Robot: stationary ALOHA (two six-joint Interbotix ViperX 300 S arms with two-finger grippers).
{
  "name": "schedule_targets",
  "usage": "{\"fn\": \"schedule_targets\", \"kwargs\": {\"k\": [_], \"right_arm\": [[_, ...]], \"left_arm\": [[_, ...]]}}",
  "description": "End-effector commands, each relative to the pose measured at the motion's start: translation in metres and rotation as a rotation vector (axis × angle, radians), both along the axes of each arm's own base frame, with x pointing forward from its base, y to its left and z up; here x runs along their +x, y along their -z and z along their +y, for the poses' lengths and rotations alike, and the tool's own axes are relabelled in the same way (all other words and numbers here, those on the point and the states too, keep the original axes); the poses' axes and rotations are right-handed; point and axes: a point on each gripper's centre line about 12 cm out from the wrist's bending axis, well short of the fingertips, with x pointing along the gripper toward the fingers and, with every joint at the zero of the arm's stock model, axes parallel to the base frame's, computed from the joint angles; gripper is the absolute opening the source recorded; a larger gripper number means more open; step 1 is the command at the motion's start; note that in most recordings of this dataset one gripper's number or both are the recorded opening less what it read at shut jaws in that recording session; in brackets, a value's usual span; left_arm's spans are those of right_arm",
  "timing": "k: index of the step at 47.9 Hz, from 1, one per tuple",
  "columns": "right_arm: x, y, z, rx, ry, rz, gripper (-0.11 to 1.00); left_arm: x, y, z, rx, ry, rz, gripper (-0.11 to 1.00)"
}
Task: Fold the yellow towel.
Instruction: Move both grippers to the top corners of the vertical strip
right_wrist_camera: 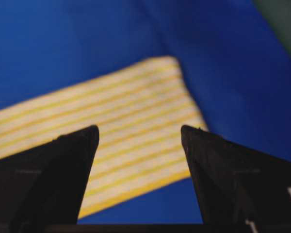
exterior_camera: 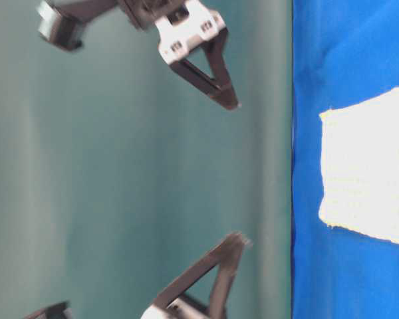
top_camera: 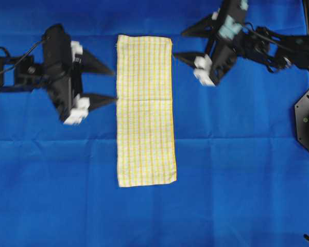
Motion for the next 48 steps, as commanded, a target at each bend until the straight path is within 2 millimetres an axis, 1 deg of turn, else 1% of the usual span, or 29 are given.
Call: {"fn": "schedule_targets", "kwargs": {"k": [1,6,8,13,17,24,34,40,45,48], "right_arm": [[0.01,-0.002,-0.017,0.004,0.033,0.0,0.72],[0.017,0.013,-0.034,0.026,0.067,0.044,0.75],[0.02,0.019,-0.04,0.035,0.077,0.059,0.76],[0.025,0.037,-0.053,0.054,0.102,0.099,0.77],[0.027,0.053,-0.064,0.073,0.125,0.129,0.77],[0.03,0.072,-0.071,0.095,0.14,0.166,0.77],[0.037,0.09,-0.075,0.133,0.155,0.197,0.77],[0.039,0.094,-0.078,0.148,0.169,0.196,0.77],[0.04,0.1,-0.078,0.162,0.174,0.208,0.74],[0.04,0.103,-0.078,0.171,0.178,0.212,0.68]], "left_arm": [[0.008,0.005,0.025,0.029,-0.059,-0.02,0.78],[0.011,0.025,0.051,0.038,-0.121,0.007,0.84],[0.013,0.035,0.062,0.037,-0.15,0.018,0.84],[0.016,0.053,0.085,0.036,-0.206,0.027,0.83],[0.019,0.064,0.097,0.037,-0.233,0.036,0.83],[0.021,0.081,0.121,0.027,-0.289,0.059,0.83],[0.024,0.096,0.143,0.019,-0.333,0.083,0.83],[0.022,0.108,0.156,0.009,-0.366,0.107,0.82],[0.02,0.119,0.159,-0.001,-0.373,0.133,0.76],[0.02,0.123,0.159,-0.003,-0.37,0.144,0.67]]}}
